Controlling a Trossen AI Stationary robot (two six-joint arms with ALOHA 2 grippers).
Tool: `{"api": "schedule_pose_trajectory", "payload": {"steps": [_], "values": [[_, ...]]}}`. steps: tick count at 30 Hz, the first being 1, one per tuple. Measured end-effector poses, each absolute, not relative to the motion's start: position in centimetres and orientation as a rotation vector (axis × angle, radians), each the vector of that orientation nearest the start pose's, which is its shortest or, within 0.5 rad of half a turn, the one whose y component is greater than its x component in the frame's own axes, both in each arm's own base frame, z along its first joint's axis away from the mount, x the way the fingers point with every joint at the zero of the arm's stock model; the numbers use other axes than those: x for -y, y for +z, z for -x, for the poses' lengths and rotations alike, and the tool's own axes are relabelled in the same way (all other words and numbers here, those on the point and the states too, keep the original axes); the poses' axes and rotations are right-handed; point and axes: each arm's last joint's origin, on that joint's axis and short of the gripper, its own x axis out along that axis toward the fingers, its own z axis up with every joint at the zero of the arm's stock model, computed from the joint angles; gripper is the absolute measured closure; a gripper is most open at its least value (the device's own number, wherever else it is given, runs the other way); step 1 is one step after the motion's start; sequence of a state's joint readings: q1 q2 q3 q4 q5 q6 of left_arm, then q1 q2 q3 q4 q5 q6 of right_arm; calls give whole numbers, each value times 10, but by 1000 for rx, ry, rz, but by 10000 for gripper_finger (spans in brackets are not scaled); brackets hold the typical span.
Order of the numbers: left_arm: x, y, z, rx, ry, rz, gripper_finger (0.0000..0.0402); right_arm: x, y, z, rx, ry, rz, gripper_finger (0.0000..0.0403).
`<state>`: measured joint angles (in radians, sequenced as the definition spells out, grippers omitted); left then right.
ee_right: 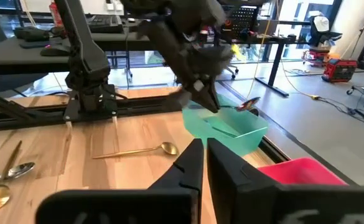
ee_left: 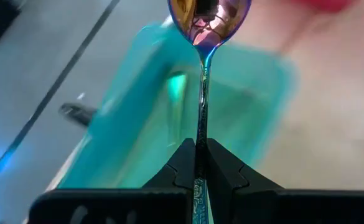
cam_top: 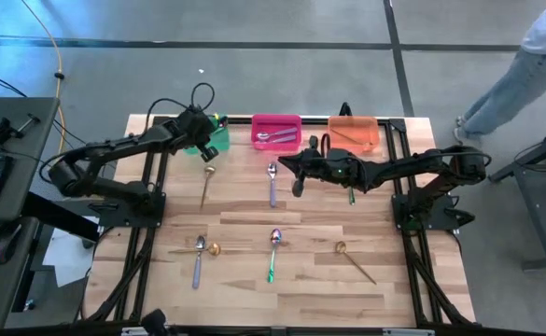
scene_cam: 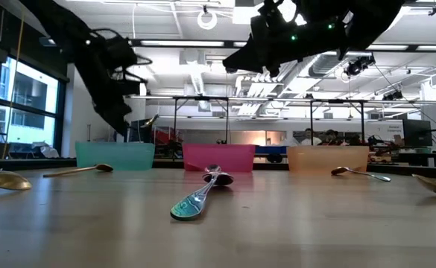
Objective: Sort silverware by color (type)
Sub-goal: Put the blue spoon into the green bin, then put the gold spoon into the orange bin
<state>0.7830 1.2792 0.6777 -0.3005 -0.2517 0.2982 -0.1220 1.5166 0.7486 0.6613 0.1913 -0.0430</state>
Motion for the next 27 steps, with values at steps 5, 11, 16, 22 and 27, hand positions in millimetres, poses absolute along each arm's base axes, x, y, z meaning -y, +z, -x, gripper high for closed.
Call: {"api": "schedule_pose_trajectory", "payload": {"steps": [5,11,16,22,27], "values": [[-191,173,-159,-1114,853,35,396,40,230,-317,-113,-296,47,399],[-197,160,-156,-1172,858,78,388,38,230,-317,-115,-288,48,402],[-198,163,-156,-1153,879,72,339,38,229,-317,-123,-289,48,402],[-195,178,-154,-1084,957,66,326,38,228,-317,-129,-290,48,403],[-173,197,-159,-1012,932,51,366,38,224,-316,-175,-308,59,403]]}}
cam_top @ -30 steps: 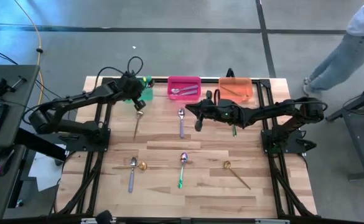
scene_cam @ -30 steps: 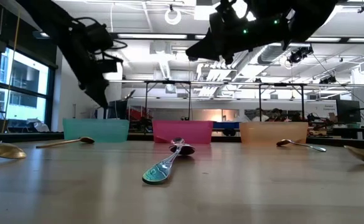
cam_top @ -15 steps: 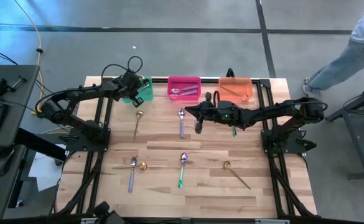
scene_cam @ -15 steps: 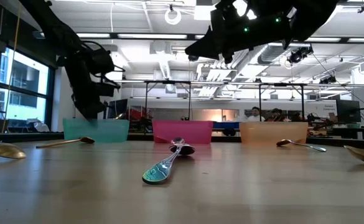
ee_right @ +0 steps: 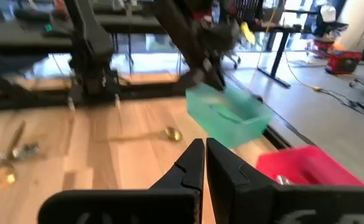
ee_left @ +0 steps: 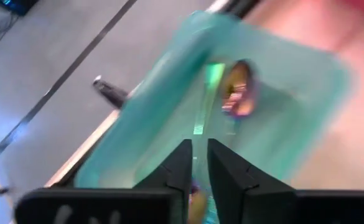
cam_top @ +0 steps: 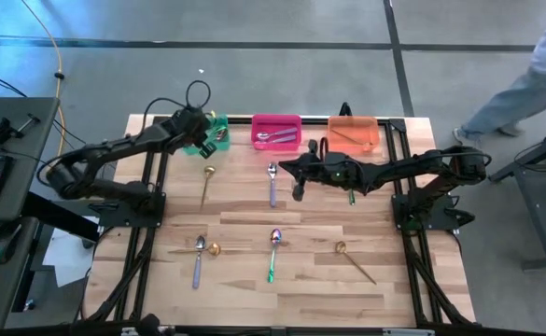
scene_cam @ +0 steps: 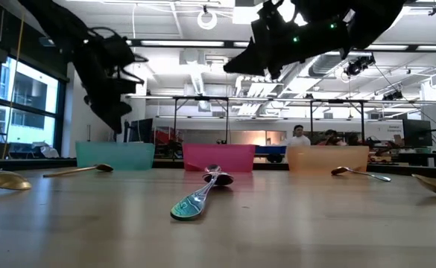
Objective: Sort silverware by color (type)
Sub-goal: Put the gold spoon into the orange bin
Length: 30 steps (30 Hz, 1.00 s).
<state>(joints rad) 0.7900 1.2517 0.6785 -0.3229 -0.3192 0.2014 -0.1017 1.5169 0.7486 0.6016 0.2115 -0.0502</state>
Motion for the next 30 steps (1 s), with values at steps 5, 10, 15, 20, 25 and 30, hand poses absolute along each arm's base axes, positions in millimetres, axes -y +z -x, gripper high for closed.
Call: {"api": "schedule_pose_trajectory", "payload": {"steps": [5,10,15,20,25,30], "values": [[-134,210,-174,-975,805,35,399,40,205,-313,-221,-297,94,403],[-93,211,-190,-967,591,42,400,43,182,-308,-138,-189,91,403],[-53,205,-195,-1055,369,121,401,53,172,-298,-118,-198,87,403],[-20,198,-186,-1214,277,197,397,58,167,-292,-124,-215,85,403],[11,195,-176,-1327,230,256,367,58,167,-292,-129,-215,85,403],[44,195,-172,-1326,195,294,326,58,167,-292,-131,-213,101,403]]}}
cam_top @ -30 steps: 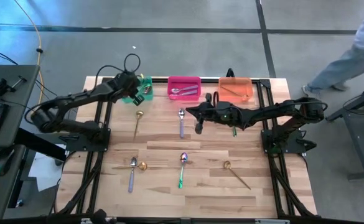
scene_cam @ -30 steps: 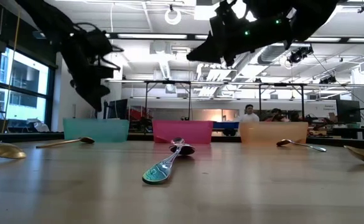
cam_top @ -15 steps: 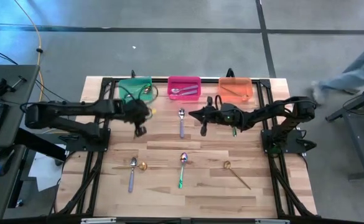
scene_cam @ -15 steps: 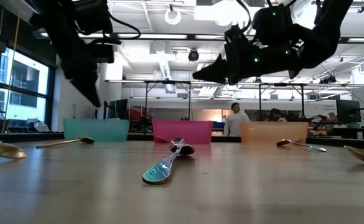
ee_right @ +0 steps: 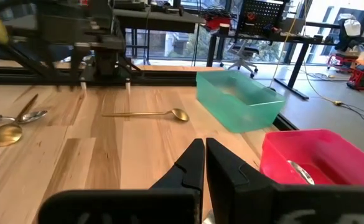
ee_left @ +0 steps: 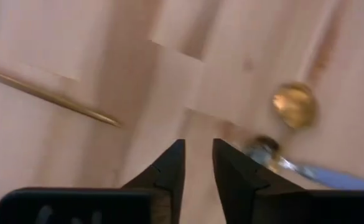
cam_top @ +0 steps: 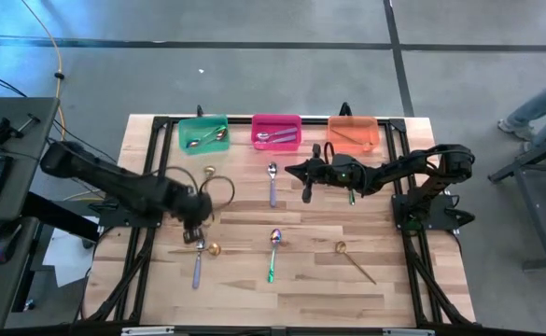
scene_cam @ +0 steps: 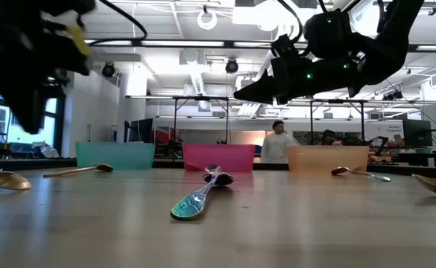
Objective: Sort silverware by color (type)
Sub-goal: Put the gold spoon into the orange bin
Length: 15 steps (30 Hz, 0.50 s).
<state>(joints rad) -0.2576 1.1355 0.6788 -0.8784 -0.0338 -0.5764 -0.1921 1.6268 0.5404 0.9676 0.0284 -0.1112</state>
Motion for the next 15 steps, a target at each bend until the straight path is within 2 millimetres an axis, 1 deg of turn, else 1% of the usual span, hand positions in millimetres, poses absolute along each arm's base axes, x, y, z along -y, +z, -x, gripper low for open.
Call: {"api": "schedule_pose_trajectory", "payload": {"steps": [3,6,12,15], "values": [[63,191,-164,-1344,179,309,304,58,167,-292,-131,-214,102,403],[75,181,-153,-1372,206,347,288,58,167,-292,-132,-207,104,403],[91,164,-136,-1399,249,399,271,57,167,-292,-132,-198,105,403],[99,160,-131,-1395,209,413,266,57,167,-292,-132,-197,103,403]]}}
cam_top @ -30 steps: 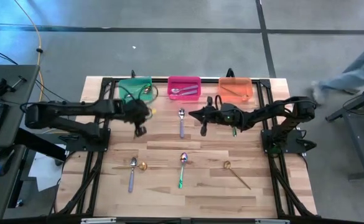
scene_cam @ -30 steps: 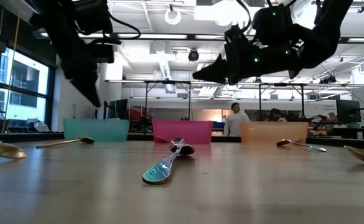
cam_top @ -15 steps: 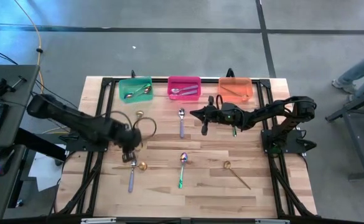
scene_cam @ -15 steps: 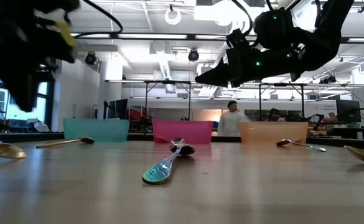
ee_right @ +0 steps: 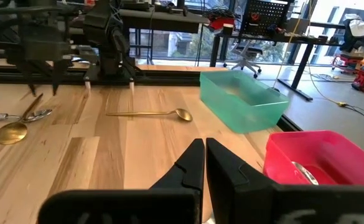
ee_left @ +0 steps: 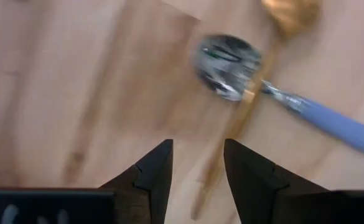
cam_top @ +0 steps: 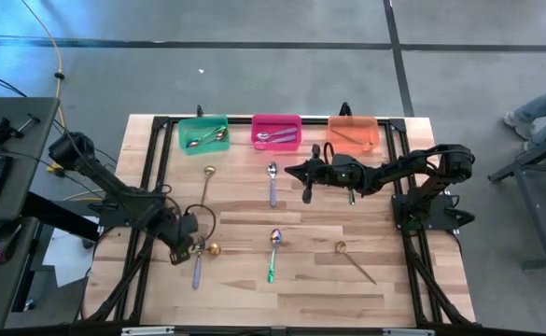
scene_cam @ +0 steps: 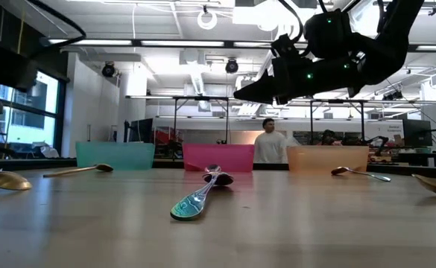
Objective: Sort silverware by color (type)
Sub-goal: Put the gold spoon into the orange bin
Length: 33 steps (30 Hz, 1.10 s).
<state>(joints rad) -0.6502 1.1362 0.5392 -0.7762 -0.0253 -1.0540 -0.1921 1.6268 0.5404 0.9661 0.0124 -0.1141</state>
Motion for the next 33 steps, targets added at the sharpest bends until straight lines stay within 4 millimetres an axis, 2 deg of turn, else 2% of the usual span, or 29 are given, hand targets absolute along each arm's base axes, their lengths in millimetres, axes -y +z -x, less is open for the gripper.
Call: {"api": "schedule_pose_trajectory", "payload": {"steps": [6,14,22,27,33], "values": [[112,158,-125,-1394,171,394,263,57,167,-292,-131,-194,102,403],[128,144,-131,-1357,167,345,263,57,167,-292,-129,-195,103,403],[137,126,-134,-1399,206,248,266,57,167,-292,-129,-195,102,403],[137,123,-134,-1395,200,194,289,57,167,-292,-127,-196,102,403],[134,125,-132,-1397,196,190,347,57,167,-292,-127,-196,102,403]]}}
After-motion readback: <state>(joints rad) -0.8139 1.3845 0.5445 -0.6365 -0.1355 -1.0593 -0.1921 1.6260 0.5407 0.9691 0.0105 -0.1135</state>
